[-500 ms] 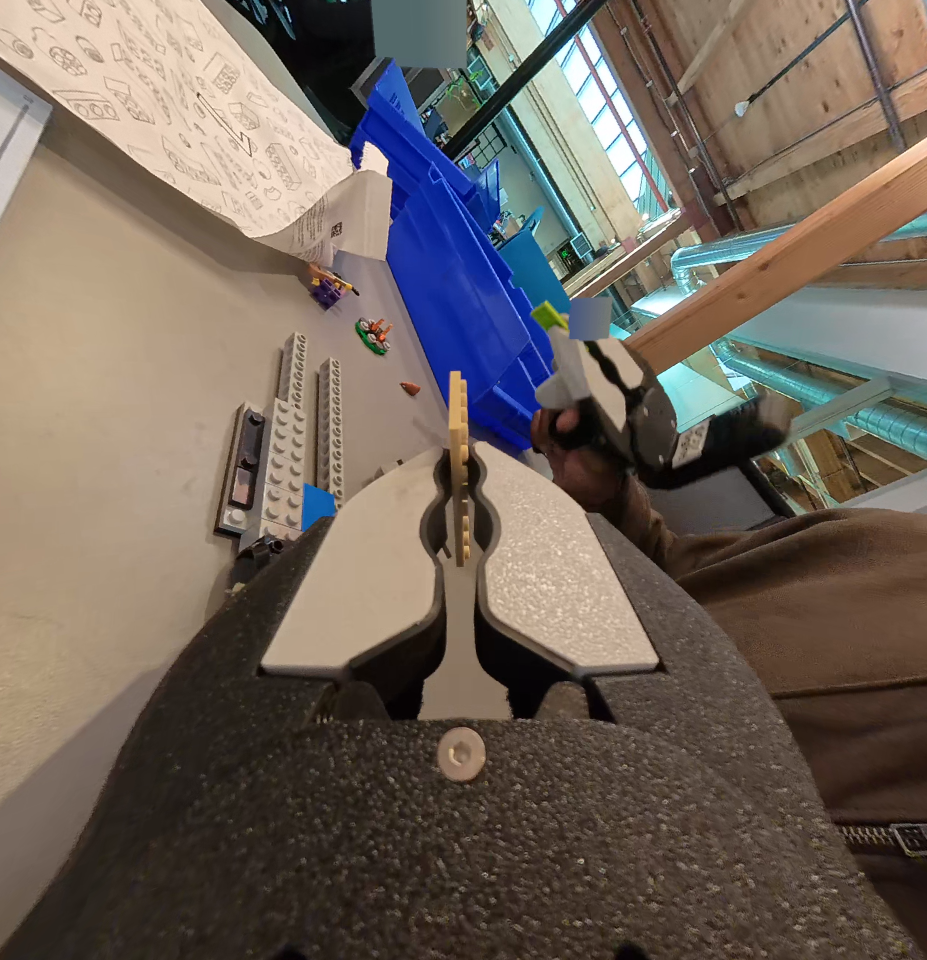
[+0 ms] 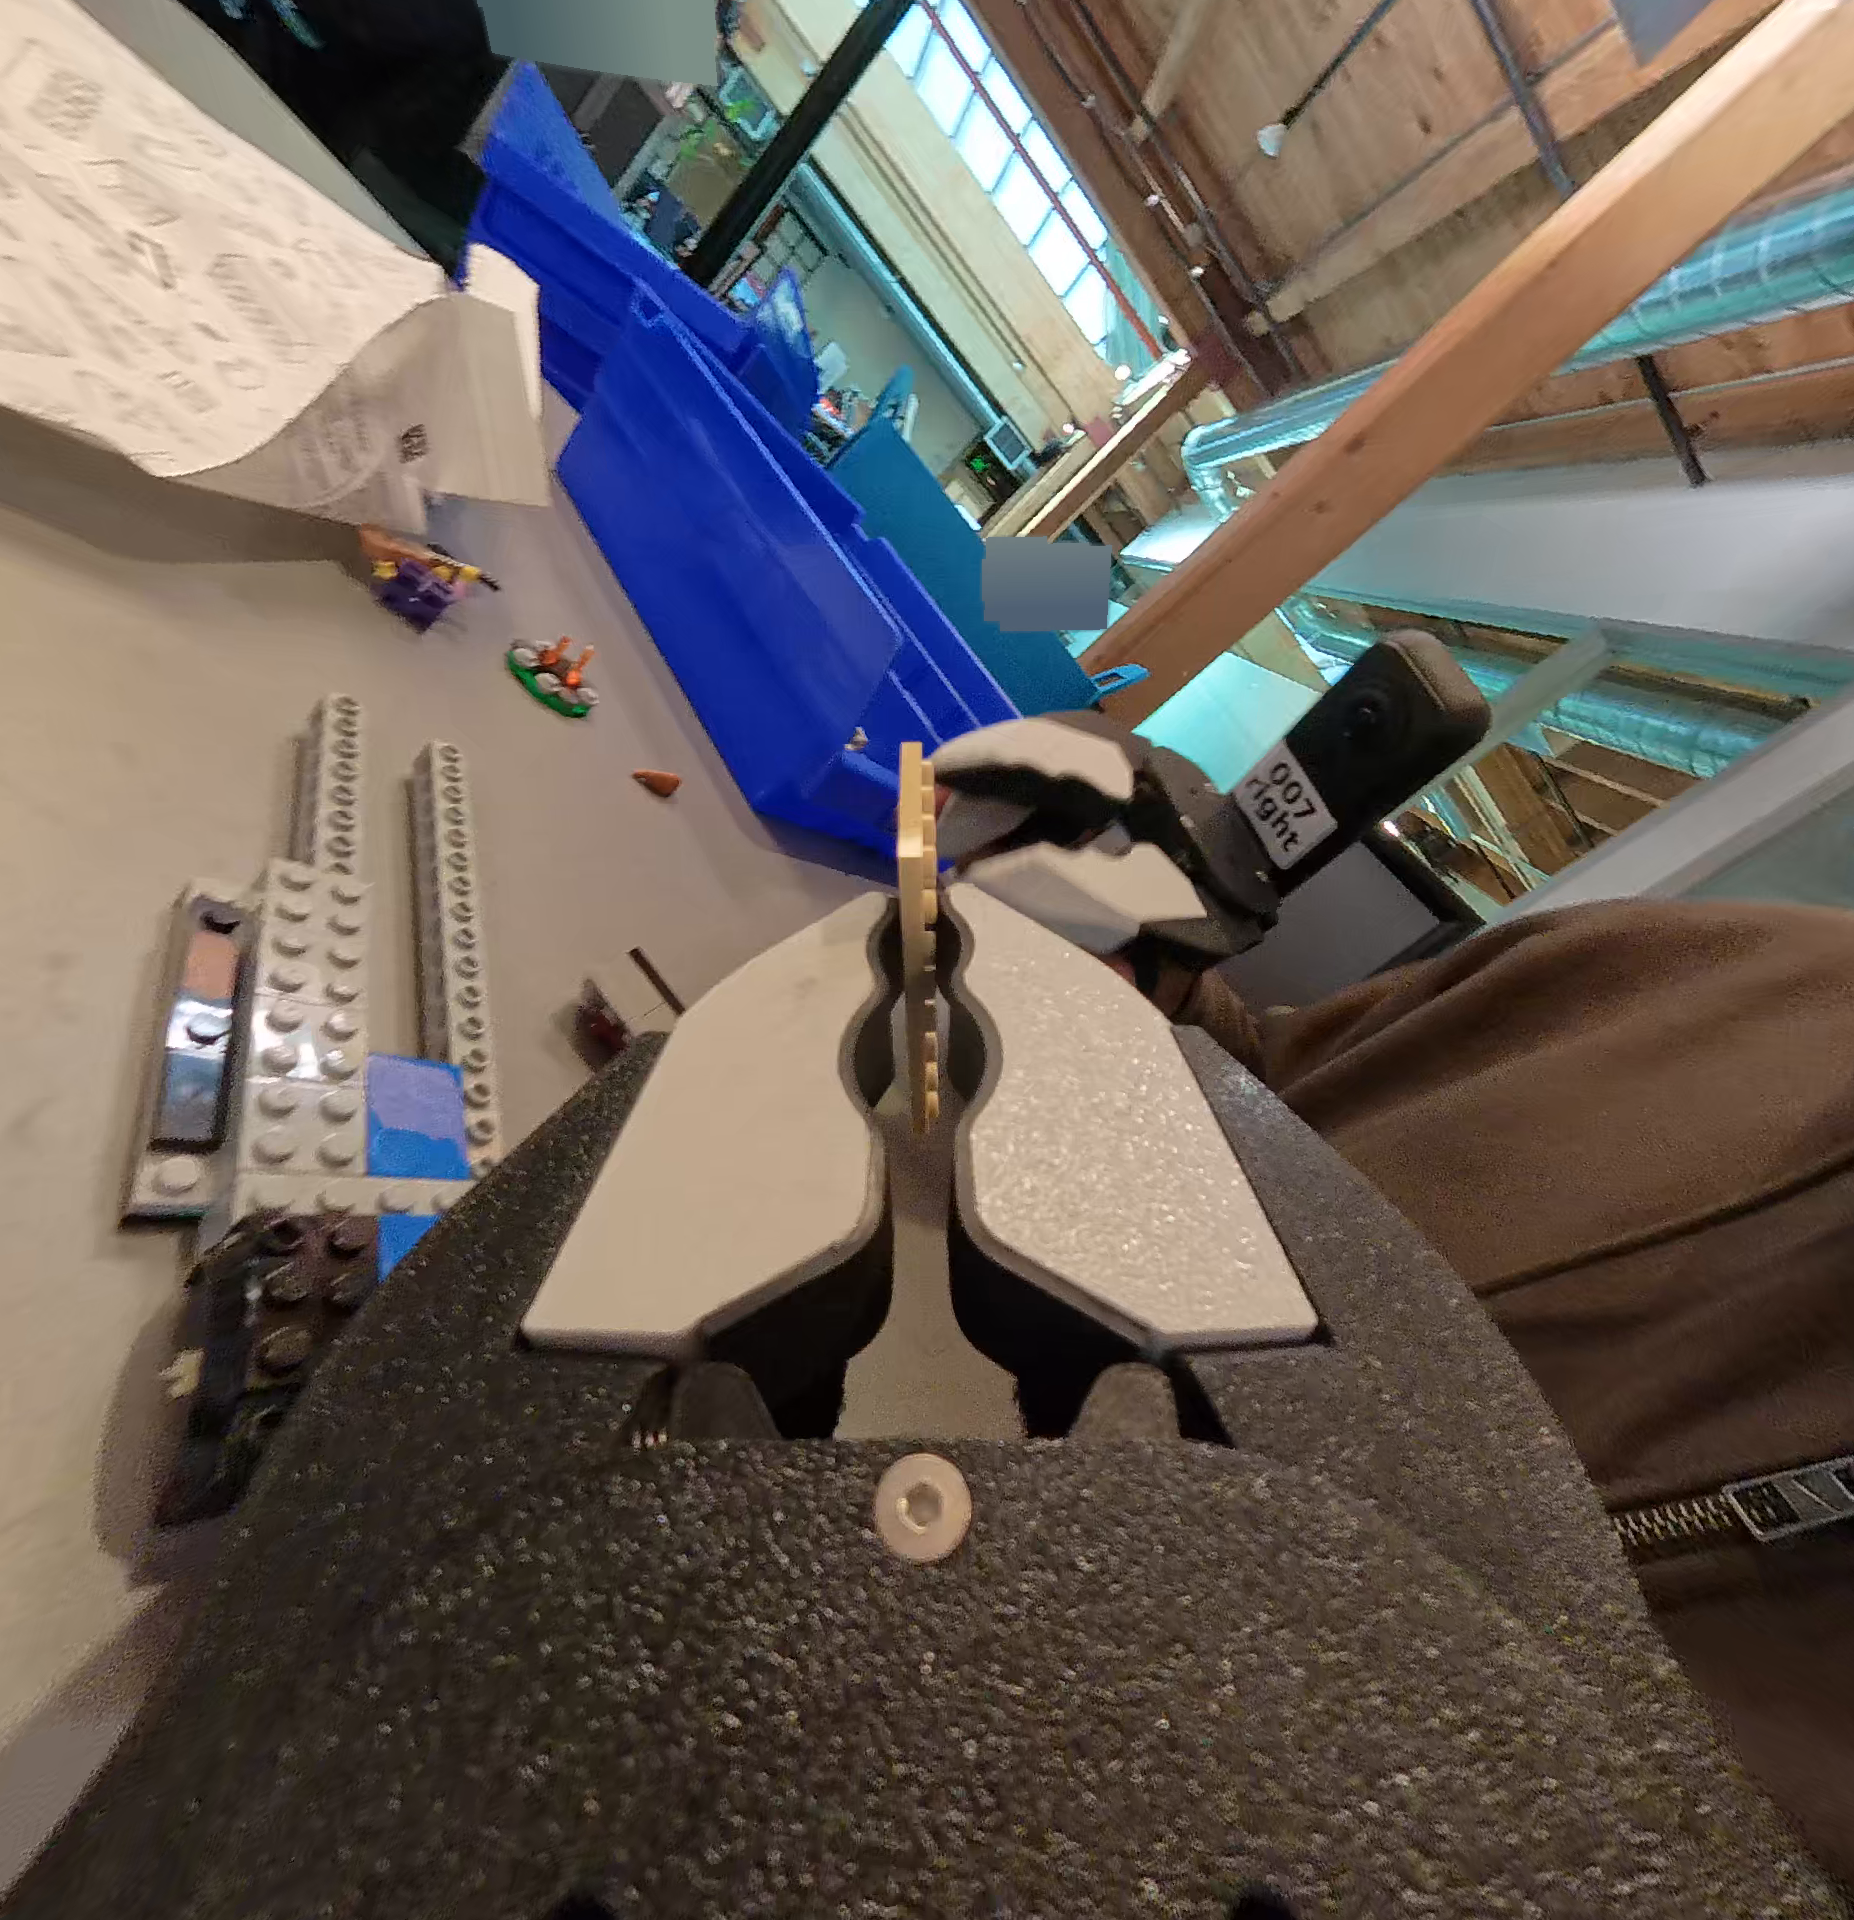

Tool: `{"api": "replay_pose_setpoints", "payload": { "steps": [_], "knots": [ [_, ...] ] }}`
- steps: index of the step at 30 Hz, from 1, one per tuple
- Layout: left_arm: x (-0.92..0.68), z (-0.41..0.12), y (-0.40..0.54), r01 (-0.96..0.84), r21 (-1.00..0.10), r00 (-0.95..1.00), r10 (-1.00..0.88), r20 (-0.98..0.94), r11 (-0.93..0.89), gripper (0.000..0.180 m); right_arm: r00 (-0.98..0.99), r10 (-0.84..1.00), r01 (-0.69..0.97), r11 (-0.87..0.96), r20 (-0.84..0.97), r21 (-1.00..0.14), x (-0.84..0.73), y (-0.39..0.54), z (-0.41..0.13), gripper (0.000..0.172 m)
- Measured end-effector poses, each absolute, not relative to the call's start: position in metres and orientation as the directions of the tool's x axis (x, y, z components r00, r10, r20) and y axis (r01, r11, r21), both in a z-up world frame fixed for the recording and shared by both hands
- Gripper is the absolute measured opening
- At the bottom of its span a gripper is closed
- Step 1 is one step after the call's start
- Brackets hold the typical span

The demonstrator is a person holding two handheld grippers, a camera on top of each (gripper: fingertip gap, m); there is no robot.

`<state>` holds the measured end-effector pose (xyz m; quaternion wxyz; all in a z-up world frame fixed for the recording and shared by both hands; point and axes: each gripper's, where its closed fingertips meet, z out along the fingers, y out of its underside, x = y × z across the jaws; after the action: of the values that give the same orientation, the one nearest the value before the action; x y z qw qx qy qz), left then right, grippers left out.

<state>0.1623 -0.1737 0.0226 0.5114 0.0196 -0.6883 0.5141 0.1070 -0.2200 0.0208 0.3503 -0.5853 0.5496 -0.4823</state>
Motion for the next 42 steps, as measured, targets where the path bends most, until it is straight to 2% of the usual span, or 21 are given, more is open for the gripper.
{"api": "replay_pose_setpoints", "payload": {
  "steps": [5, 8, 10, 12, 16, 19, 20, 22, 25, 29, 32, 35, 36, 40, 42],
  "knots": [
    [0.147, 0.032, -0.166, -0.509, -0.742, -0.447, 0.603, 0.661, 0.437, 0.004, 0.227, -0.954, -0.367, 0.101, -0.194, -0.925, 0.142, -0.151, 0.002, 0.032],
    [0.142, 0.039, -0.160, -0.500, -0.756, -0.407, 0.655, 0.636, 0.423, 0.007, 0.281, -0.897, -0.342, 0.237, -0.340, -0.909, 0.145, -0.143, 0.010, 0.013],
    [0.146, 0.040, -0.163, -0.499, -0.763, -0.437, 0.641, 0.631, 0.410, 0.020, 0.258, -0.895, -0.312, 0.279, -0.364, -0.908, 0.141, -0.153, 0.017, 0.005],
    [0.159, 0.043, -0.168, -0.523, -0.771, -0.493, 0.610, 0.621, 0.362, 0.037, 0.154, -0.929, -0.280, 0.286, -0.337, -0.916, 0.130, -0.181, 0.021, 0.005],
    [0.177, 0.041, -0.172, -0.531, -0.779, -0.549, 0.565, 0.616, 0.334, 0.038, -0.250, -0.956, -0.199, 0.207, -0.155, -0.958, 0.067, -0.282, 0.044, 0.005],
    [0.179, 0.040, -0.174, -0.548, -0.762, -0.539, 0.550, 0.638, 0.346, 0.038, -0.585, -0.810, -0.242, 0.114, 0.051, -0.964, -0.005, -0.359, 0.060, 0.005],
    [0.178, 0.039, -0.174, -0.546, -0.760, -0.536, 0.550, 0.641, 0.352, 0.038, -0.632, -0.769, -0.278, 0.113, 0.093, -0.954, -0.021, -0.372, 0.059, 0.008],
    [0.176, 0.037, -0.175, -0.534, -0.765, -0.544, 0.547, 0.636, 0.359, 0.038, -0.646, -0.748, -0.370, 0.130, 0.154, -0.920, -0.033, -0.380, 0.050, 0.029],
    [0.176, 0.034, -0.176, -0.510, -0.781, -0.567, 0.542, 0.620, 0.359, 0.038, -0.563, -0.788, -0.464, 0.052, 0.249, -0.884, -0.014, -0.360, 0.039, 0.041],
    [0.177, 0.031, -0.177, -0.490, -0.796, -0.595, 0.532, 0.603, 0.354, 0.038, -0.273, -0.914, -0.493, -0.134, 0.299, -0.859, 0.049, -0.292, 0.024, 0.042],
    [0.178, 0.031, -0.176, -0.494, -0.792, -0.590, 0.531, 0.608, 0.359, 0.038, -0.039, -0.976, -0.525, -0.163, 0.214, -0.836, 0.089, -0.243, -0.007, 0.053],
    [0.177, 0.030, -0.176, -0.483, -0.795, -0.592, 0.532, 0.605, 0.368, 0.037, 0.163, -0.984, -0.594, -0.160, 0.077, -0.788, 0.115, -0.203, -0.041, 0.076],
    [0.177, 0.030, -0.175, -0.478, -0.796, -0.593, 0.533, 0.604, 0.370, 0.037, 0.200, -0.978, -0.615, -0.172, 0.059, -0.769, 0.122, -0.196, -0.051, 0.084],
    [0.174, 0.028, -0.175, -0.464, -0.797, -0.591, 0.535, 0.604, 0.387, 0.037, 0.265, -0.962, -0.687, -0.231, 0.059, -0.689, 0.139, -0.193, -0.074, 0.096],
    [0.174, 0.027, -0.174, -0.457, -0.796, -0.590, 0.535, 0.605, 0.396, 0.037, 0.274, -0.961, -0.704, -0.224, 0.033, -0.674, 0.145, -0.193, -0.076, 0.086]
  ]
}}
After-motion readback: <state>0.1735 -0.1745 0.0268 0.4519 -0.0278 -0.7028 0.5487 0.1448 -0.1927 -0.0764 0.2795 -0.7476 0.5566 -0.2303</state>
